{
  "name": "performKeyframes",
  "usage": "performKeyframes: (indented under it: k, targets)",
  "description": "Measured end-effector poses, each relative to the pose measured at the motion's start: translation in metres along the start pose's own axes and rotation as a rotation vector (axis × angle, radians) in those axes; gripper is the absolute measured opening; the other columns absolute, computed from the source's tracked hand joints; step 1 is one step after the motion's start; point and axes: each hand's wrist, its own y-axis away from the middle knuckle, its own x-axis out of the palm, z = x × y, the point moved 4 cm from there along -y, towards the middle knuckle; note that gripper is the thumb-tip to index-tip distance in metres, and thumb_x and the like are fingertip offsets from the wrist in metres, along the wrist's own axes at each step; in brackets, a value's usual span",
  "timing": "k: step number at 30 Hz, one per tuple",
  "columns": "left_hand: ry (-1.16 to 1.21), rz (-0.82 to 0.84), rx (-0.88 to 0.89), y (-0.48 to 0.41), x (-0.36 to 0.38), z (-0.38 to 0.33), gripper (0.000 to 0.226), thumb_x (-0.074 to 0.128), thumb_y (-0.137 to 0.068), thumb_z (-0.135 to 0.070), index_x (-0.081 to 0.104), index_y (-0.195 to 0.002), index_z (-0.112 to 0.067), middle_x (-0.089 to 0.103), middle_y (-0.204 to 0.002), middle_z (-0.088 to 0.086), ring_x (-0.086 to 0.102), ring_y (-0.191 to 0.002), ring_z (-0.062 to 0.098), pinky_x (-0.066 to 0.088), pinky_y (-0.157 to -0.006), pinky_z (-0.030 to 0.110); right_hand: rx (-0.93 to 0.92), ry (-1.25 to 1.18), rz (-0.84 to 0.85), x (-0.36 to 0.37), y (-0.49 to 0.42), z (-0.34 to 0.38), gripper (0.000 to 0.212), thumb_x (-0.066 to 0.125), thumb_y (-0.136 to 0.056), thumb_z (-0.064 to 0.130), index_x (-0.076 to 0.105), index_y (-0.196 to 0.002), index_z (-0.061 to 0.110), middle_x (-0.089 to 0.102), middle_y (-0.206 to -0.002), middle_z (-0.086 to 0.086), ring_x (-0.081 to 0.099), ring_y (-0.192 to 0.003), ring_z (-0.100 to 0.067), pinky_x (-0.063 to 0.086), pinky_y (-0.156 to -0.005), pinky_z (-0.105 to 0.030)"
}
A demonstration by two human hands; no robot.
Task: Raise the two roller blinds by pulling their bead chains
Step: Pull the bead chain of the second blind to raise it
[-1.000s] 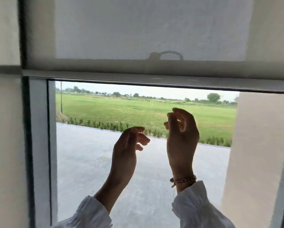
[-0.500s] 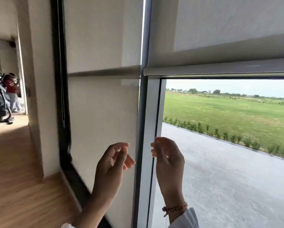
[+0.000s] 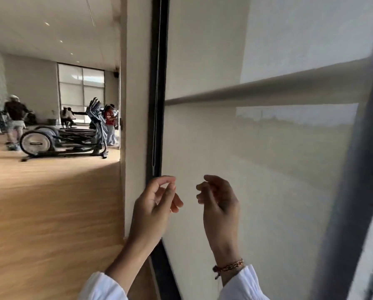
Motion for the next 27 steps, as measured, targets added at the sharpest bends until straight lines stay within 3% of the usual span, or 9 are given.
performKeyframes:
  k: [5, 8, 12, 18, 22, 27]
  targets:
    - [0.009, -0.094, 0.003, -0.094, -0.056, 0.093, 0.014, 0.049, -0.088, -0.014, 0.06, -0.091, -0.022, 0.064, -0.053, -0.005, 0.056, -0.052, 0.004, 0.044, -0.05, 0.013, 0.048, -0.073, 0.079, 0.078, -0.067, -0.098, 0.016, 0.053, -0.088, 0.003, 0.064, -0.089, 0.015, 0.068, -0.073, -0.002, 0.061, -0.063, -0.01, 0.05, -0.061, -0.02]
    - [0.016, -0.109, -0.021, -0.161, -0.086, 0.156, 0.013, 0.049, -0.089, -0.015, 0.06, -0.09, -0.023, 0.063, -0.053, -0.003, 0.056, -0.05, 0.004, 0.045, -0.049, 0.014, 0.071, -0.092, 0.044, 0.13, -0.114, -0.162, 0.017, 0.053, -0.088, 0.003, 0.064, -0.085, 0.016, 0.067, -0.072, -0.004, 0.061, -0.063, -0.012, 0.049, -0.059, -0.02]
    - [-0.02, -0.073, -0.035, -0.258, -0.116, 0.223, 0.013, 0.052, -0.08, -0.034, 0.06, -0.089, -0.028, 0.063, -0.055, -0.004, 0.057, -0.054, 0.007, 0.046, -0.053, 0.017, 0.107, -0.101, 0.013, 0.201, -0.181, -0.232, 0.013, 0.054, -0.088, 0.006, 0.064, -0.087, 0.013, 0.067, -0.073, -0.006, 0.061, -0.065, -0.015, 0.05, -0.065, -0.029]
    - [-0.113, -0.032, -0.017, -0.378, -0.142, 0.313, 0.01, 0.05, -0.089, -0.026, 0.06, -0.092, -0.025, 0.063, -0.058, -0.004, 0.058, -0.055, 0.008, 0.045, -0.054, 0.016, 0.149, -0.043, 0.021, 0.281, -0.27, -0.33, 0.012, 0.053, -0.09, 0.018, 0.065, -0.085, 0.02, 0.068, -0.076, -0.007, 0.06, -0.064, -0.019, 0.052, -0.072, -0.043]
    - [-0.147, -0.005, -0.009, -0.461, -0.154, 0.378, 0.009, 0.051, -0.089, -0.023, 0.06, -0.091, -0.024, 0.064, -0.057, -0.009, 0.058, -0.055, 0.006, 0.043, -0.054, 0.013, 0.158, -0.052, -0.022, 0.338, -0.339, -0.395, 0.012, 0.053, -0.09, 0.021, 0.064, -0.086, 0.021, 0.069, -0.075, -0.005, 0.06, -0.062, -0.017, 0.052, -0.066, -0.04]
    - [-0.221, -0.004, 0.012, -0.571, -0.168, 0.467, 0.011, 0.049, -0.09, -0.027, 0.059, -0.095, -0.024, 0.066, -0.074, -0.006, 0.062, -0.064, 0.002, 0.047, -0.058, 0.012, 0.112, -0.038, 0.022, 0.413, -0.433, -0.483, 0.012, 0.053, -0.09, 0.021, 0.064, -0.087, 0.02, 0.069, -0.08, -0.007, 0.061, -0.064, -0.016, 0.052, -0.064, -0.03]
